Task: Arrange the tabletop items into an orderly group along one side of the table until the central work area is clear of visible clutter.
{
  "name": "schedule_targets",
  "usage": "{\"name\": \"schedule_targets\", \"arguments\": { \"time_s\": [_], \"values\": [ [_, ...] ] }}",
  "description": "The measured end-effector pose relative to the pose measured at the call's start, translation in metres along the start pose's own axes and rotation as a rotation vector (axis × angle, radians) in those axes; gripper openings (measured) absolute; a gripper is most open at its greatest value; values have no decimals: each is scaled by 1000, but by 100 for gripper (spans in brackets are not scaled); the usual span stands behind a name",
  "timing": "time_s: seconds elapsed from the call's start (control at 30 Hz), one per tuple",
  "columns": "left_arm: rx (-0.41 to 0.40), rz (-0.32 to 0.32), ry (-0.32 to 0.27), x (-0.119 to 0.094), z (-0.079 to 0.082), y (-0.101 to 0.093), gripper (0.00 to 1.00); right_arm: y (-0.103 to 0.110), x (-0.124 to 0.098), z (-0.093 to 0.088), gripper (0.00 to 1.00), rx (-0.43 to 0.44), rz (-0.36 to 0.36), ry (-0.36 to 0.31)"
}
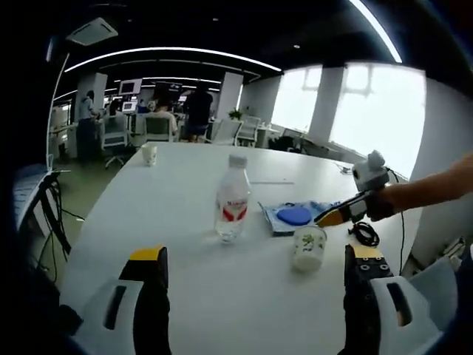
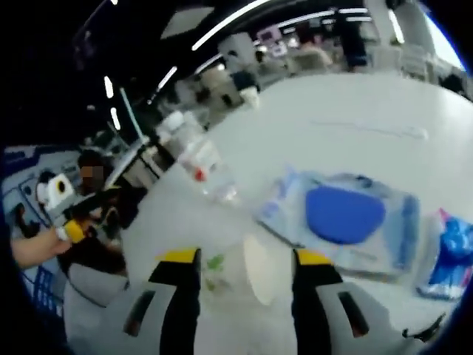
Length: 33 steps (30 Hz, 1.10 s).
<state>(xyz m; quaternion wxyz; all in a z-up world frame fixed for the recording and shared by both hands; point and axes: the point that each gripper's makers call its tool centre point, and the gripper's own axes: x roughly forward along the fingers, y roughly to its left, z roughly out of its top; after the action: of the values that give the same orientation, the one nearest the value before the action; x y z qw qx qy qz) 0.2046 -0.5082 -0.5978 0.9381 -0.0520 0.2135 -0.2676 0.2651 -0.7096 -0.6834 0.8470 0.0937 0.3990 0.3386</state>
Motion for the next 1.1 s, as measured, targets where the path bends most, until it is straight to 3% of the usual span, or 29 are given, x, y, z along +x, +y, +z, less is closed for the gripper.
{"name": "schedule_targets", "arguments": {
  "time_s": [0.17,0.3,0.43,0.67,0.9,1.1],
  "values": [
    [-24,5,-4,0,0,4,100,2,10,-10,36,45,32,52],
    [-43,15,-5,-1,-1,7,100,9,16,-15,24,38,61,80],
    [-49,20,-18,-1,3,9,100,16,18,-11,12,34,91,63],
    [-49,13,-8,0,-1,7,100,25,17,-2,3,72,125,34],
    [-64,11,1,0,-8,5,100,38,10,6,0,21,157,6],
    [-75,16,-3,-4,-10,5,100,48,9,9,0,-104,178,-1]
  ]
}}
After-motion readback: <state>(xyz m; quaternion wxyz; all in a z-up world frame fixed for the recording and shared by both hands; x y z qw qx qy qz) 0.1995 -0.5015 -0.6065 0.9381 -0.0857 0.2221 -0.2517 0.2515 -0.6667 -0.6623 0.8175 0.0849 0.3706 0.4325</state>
